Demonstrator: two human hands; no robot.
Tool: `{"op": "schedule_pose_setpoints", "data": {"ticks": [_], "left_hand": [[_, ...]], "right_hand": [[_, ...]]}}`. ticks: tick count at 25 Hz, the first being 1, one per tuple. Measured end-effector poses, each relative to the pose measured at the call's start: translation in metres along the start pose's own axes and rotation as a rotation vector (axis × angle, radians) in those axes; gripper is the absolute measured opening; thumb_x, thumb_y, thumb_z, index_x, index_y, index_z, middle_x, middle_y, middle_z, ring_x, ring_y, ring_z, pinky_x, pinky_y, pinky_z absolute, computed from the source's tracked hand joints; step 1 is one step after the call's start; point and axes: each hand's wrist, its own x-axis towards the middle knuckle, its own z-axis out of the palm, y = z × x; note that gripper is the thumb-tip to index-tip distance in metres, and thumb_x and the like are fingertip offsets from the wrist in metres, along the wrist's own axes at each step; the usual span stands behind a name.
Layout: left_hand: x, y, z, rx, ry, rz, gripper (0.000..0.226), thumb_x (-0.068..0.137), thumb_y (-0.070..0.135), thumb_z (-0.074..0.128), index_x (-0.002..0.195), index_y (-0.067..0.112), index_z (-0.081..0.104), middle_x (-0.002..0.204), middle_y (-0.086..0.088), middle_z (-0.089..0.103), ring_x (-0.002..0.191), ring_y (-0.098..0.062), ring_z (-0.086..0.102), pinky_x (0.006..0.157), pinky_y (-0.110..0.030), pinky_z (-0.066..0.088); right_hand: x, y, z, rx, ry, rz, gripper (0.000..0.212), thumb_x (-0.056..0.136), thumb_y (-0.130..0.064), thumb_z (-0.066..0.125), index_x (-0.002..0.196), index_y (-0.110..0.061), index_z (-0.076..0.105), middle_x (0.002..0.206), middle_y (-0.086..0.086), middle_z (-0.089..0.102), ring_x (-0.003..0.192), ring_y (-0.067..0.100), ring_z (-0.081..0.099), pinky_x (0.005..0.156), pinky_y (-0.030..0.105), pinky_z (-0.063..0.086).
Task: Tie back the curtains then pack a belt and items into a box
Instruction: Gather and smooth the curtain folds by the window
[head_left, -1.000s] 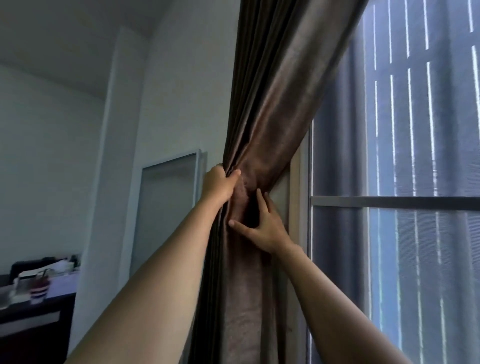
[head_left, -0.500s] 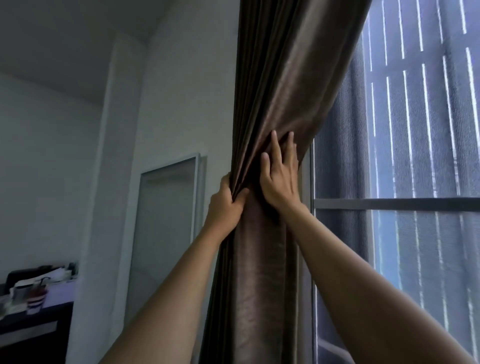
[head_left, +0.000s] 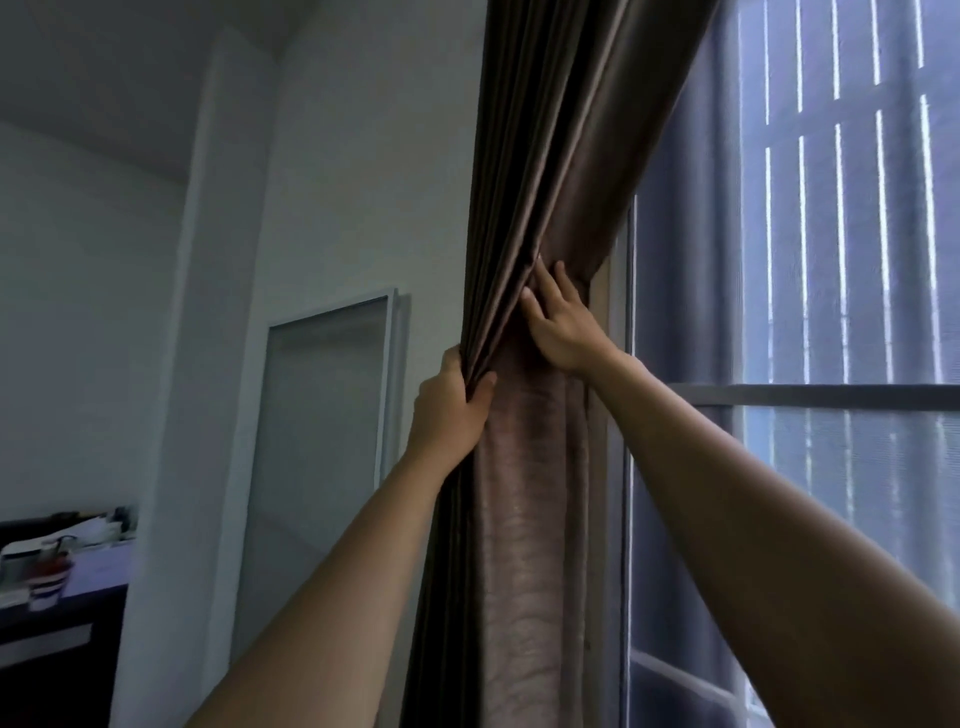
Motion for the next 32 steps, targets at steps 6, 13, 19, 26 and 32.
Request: {"op": "schedule_pose_setpoints", "data": {"ticks": [6, 13, 19, 26, 32], "left_hand": [[-0.029, 0.033, 0.017, -0.022, 0.132, 0.087, 0.085, 0.087, 0.048, 0.055, 0.149, 0.008, 0.012, 0.152, -0.015, 0.027, 0.139, -0.027, 0.03, 0.113, -0.041, 0.03], [-0.095, 0.13, 0.029, 0.139, 0.055, 0.182, 0.084, 0.092, 0.04, 0.05, 0.148, 0.004, 0.0, 0.158, -0.014, -0.003, 0.146, -0.028, -0.002, 0.116, -0.045, 0.008], [-0.162, 0.255, 0.065, -0.058, 0.173, 0.305, 0.057, 0.096, 0.012, 0.044, 0.146, -0.001, 0.018, 0.155, -0.02, 0.017, 0.144, -0.034, 0.014, 0.114, -0.041, 0.015], [-0.242, 0.412, 0.133, -0.497, -0.021, 0.427, 0.051, 0.099, 0.011, 0.033, 0.147, 0.002, 0.017, 0.155, -0.019, 0.016, 0.145, -0.032, 0.01, 0.117, -0.045, 0.022], [-0.281, 0.51, 0.192, -0.809, -0.216, 0.481, 0.056, 0.097, 0.024, 0.033, 0.147, 0.003, 0.017, 0.156, -0.012, 0.011, 0.143, -0.021, 0.007, 0.111, -0.049, 0.033]], "right_hand": [[-0.053, -0.007, -0.035, -0.063, 0.04, -0.004, 0.056, 0.098, -0.045, 0.029, 0.149, -0.032, 0.008, 0.159, 0.007, 0.003, 0.147, 0.02, -0.001, 0.119, 0.036, 0.005], [-0.182, -0.015, -0.145, -0.215, 0.144, 0.039, 0.053, 0.1, -0.037, 0.034, 0.149, -0.029, 0.016, 0.159, 0.003, 0.009, 0.146, 0.014, 0.006, 0.118, 0.034, 0.016], [-0.304, -0.019, -0.261, -0.468, 0.305, 0.17, 0.055, 0.098, -0.042, 0.032, 0.149, -0.031, 0.013, 0.16, 0.003, 0.004, 0.145, 0.024, 0.012, 0.114, 0.044, 0.018], [-0.437, -0.05, -0.375, -0.936, 0.652, 0.274, 0.06, 0.094, -0.041, 0.038, 0.147, -0.017, 0.025, 0.157, 0.013, 0.017, 0.145, 0.028, 0.017, 0.117, 0.045, 0.014], [-0.511, -0.025, -0.44, -1.236, 0.793, 0.457, 0.074, 0.088, -0.05, 0.049, 0.147, -0.016, 0.021, 0.156, 0.014, 0.017, 0.144, 0.031, 0.017, 0.113, 0.045, 0.008]]}}
